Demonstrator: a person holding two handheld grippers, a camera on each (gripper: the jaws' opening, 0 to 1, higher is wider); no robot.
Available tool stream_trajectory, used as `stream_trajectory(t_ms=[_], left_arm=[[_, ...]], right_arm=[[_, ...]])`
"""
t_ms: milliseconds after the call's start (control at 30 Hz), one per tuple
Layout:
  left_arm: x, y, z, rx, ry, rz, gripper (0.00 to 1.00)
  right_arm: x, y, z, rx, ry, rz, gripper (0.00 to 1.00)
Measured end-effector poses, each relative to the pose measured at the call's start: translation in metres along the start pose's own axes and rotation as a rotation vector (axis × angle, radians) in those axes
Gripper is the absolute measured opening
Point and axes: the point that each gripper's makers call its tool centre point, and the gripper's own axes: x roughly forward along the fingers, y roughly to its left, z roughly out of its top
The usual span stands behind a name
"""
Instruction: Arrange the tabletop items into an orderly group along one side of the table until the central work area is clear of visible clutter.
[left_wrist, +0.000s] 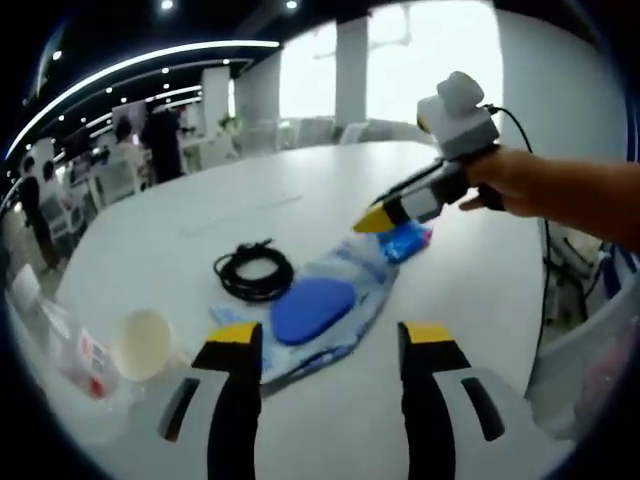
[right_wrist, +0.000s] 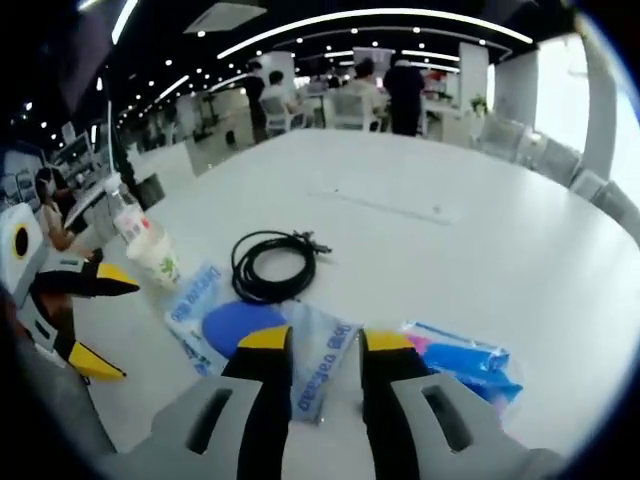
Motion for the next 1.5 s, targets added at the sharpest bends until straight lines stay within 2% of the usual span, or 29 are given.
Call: stream_trajectory(t_ms=[333, 533, 667, 967, 1233, 1500], left_arm=[[-0.006, 0.015, 0.025, -0.012, -0.039, 0.016, 0.52], [-0.006, 0.032, 0.046, -0.003, -0.056, 0.040, 0.52], [-0.003, 0.052, 0.062, -0.013, -0.073, 0.073, 0.52], [0.014, 0.079, 0.080, -0.059, -0.073, 0.106, 0.55], [0.038, 0.102, 0.073, -0.131, -0.016, 0.143, 0.58], [0.063, 0.116, 0.066, -0.157, 0.032, 0.163, 0.62]], right_arm=[[-0.016, 0.007, 0.017, -0.034, -0.033, 0.004, 0.27], [-0.020, 0.010, 0.025, -0.040, -0.045, 0.005, 0.28], [-0.020, 0.011, 0.031, -0.043, -0.051, 0.007, 0.28], [-0.008, 0.015, 0.040, -0.036, -0.059, 0.024, 0.34], [0.010, 0.016, 0.044, -0.027, -0.043, 0.037, 0.38], [0.035, 0.012, 0.050, 0.034, -0.052, 0.038, 0.54]])
